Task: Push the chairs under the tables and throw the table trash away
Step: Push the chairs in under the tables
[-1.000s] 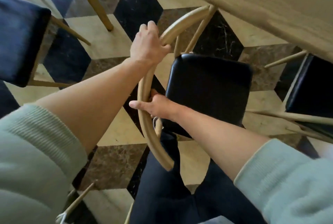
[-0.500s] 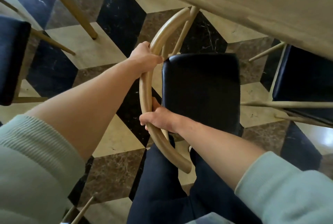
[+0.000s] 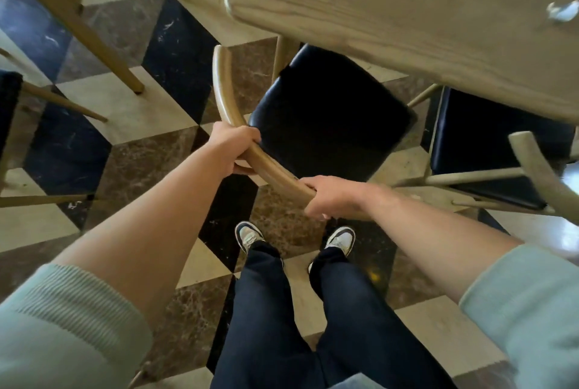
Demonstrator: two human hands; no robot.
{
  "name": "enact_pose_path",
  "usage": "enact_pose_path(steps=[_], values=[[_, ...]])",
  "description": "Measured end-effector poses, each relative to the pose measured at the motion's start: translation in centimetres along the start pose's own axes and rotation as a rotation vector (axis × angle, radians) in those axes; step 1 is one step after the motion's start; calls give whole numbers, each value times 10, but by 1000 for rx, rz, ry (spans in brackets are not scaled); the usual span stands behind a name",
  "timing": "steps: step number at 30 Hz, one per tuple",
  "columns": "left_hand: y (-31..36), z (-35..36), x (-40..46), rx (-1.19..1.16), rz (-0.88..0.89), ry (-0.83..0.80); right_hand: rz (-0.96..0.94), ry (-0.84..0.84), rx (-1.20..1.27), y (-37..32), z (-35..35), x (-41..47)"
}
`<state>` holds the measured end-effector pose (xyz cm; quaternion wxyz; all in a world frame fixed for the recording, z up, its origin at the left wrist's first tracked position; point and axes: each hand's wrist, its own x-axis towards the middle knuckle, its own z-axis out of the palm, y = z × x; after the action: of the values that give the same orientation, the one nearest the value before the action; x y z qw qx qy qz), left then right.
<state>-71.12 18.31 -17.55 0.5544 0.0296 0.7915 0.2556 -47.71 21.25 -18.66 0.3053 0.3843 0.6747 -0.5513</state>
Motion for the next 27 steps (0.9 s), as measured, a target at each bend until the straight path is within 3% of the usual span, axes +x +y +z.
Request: enact_pose_path(steps=[9,15,24,27], values=[[20,97,-34,-105,-107,-218,61,248,-352,101,-92,-69],[37,145,-36,-198,-45,-111,2,546,-562,129,-113,-84],[46,129,-27,-110,-85,-141,-45,601,-764,124,-117,-67],[43,120,-25,91,-75,-182,-8,450,-613,119,-120,-65]])
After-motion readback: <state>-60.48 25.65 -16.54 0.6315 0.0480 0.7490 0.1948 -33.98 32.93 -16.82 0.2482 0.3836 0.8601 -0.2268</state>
